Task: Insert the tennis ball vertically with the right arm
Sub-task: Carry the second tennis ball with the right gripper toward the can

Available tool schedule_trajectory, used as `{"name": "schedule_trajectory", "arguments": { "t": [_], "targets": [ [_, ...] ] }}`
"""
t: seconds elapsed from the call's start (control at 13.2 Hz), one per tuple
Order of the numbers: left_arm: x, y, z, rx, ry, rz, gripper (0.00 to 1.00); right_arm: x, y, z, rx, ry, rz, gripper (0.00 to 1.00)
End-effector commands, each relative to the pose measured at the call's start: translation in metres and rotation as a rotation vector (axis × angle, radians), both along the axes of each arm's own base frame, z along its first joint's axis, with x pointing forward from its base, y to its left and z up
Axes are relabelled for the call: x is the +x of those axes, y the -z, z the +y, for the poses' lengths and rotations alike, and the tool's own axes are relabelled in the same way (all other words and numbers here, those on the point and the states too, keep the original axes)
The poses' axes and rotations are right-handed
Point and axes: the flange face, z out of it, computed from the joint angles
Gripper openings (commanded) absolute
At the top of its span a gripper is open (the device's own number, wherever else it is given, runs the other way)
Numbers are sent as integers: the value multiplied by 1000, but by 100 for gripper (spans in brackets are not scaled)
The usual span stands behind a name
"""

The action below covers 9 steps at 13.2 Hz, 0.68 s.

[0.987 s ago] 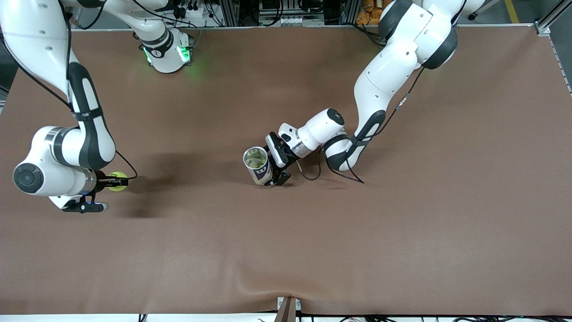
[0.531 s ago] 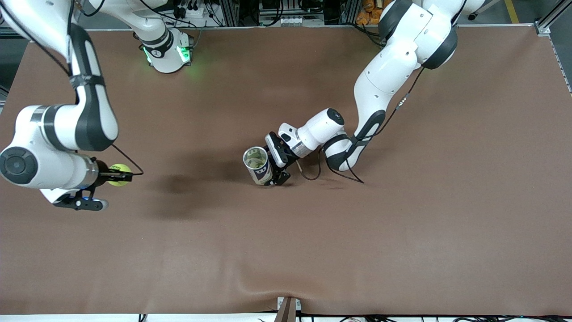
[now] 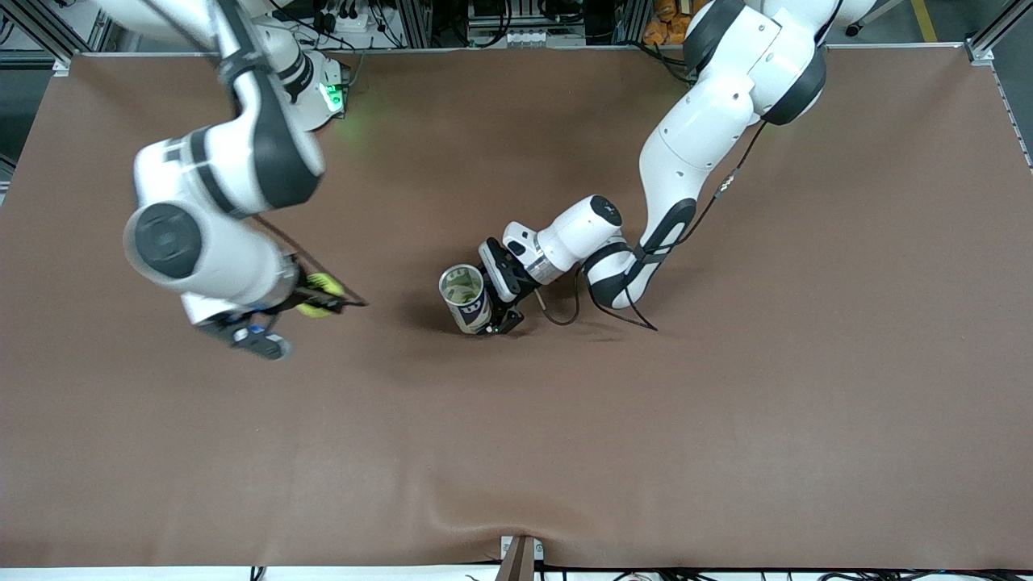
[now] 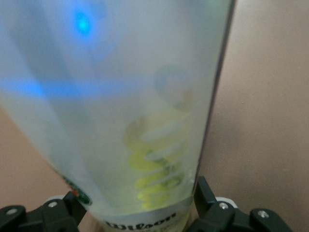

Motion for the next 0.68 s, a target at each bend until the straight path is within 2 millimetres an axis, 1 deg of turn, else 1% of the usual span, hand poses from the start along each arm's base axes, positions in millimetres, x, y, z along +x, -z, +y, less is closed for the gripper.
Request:
{"name": "schedule_trajectory", "arguments": {
  "t": [0.0,0.08,0.23,0.38,0.46,0.61],
  "targets": [
    [-1,0,-1,-18,8,-4,92,-14,-12,54,1,97,-21,0],
    [0,0,-1,-17,7,-5,92,-20,-15,75,8,109,-33,0],
    [1,-2,-1,-19,8,-8,92,-30,-14,110,18,156,-78,0],
    [-2,-2,-3,-20,10,-6,92,-43,-1,145,20,184,-101,0],
    [-2,-1,-4,-20,8,-2,92,-47,8,158,15,211,-109,0],
    [-2,-1,-4,-19,9,-3,92,-50,21,172,11,234,-124,0]
  ]
}}
